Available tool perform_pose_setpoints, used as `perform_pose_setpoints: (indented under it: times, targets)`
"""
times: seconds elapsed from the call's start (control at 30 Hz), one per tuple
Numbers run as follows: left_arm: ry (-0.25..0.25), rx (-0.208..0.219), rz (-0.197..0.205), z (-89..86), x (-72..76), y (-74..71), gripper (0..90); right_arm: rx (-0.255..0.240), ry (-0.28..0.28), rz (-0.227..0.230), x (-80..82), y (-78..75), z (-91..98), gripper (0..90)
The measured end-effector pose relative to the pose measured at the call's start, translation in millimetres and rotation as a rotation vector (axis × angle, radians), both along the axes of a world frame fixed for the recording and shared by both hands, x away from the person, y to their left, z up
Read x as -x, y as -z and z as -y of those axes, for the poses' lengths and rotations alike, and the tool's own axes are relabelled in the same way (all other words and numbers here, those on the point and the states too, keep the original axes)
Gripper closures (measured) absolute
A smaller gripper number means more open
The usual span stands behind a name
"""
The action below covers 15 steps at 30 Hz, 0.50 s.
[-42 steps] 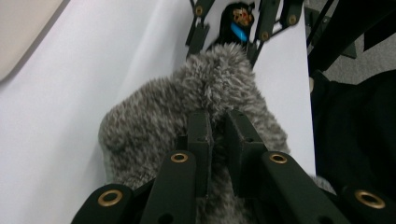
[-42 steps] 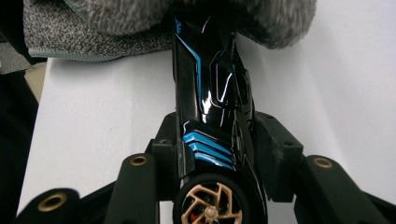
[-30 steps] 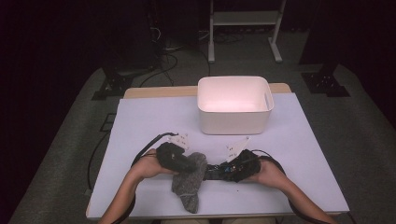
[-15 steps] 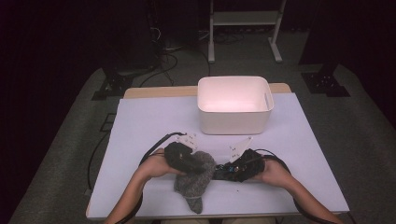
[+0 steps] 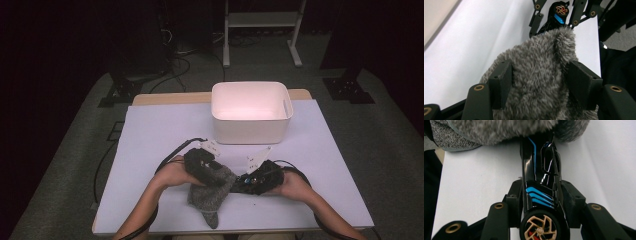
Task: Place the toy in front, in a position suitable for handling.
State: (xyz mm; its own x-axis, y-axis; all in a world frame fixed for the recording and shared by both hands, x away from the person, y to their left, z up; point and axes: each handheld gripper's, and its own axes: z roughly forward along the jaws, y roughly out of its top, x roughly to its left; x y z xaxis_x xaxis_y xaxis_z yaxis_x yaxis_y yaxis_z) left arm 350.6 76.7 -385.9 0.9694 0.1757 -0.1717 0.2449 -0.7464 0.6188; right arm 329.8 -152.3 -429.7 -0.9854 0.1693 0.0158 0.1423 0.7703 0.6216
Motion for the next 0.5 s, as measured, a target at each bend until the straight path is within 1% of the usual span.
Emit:
perform_pose_setpoints:
  times: [0.03, 0.13, 0.2, 0.27, 0.3, 0.4, 0.5]
  targets:
    - [0.012, -0.005, 0.000, 1.3, 0.0, 0.3, 40.5, -0.003, 0.000, -0.001, -0.1, 0.2, 0.1, 56.0]
    - [0.025, -0.013, 0.020, 1.6, 2.3, -0.1, 47.2, -0.007, -0.002, 0.000, 0.3, 0.8, 0.5, 56.0]
    - [0.024, -0.015, 0.042, 0.6, 6.0, -1.4, 50.4, -0.010, -0.007, 0.005, 0.6, 1.2, 0.5, 56.1]
    - [0.037, -0.033, 0.061, 0.8, 9.7, -2.9, 51.7, -0.007, -0.011, -0.001, 0.9, 1.7, 0.4, 56.1]
    - [0.035, -0.043, 0.079, 0.1, 12.1, -5.2, 52.0, -0.006, -0.013, 0.004, 1.8, 2.5, 0.1, 56.1]
    - [0.029, -0.038, 0.082, -0.8, 13.3, -5.7, 53.2, -0.009, -0.009, 0.004, 3.2, 2.6, 0.4, 56.2]
    - [0.015, -0.019, 0.088, -4.9, 14.3, -6.3, 55.0, -0.003, -0.010, 0.007, 3.7, 2.2, -0.2, 56.2]
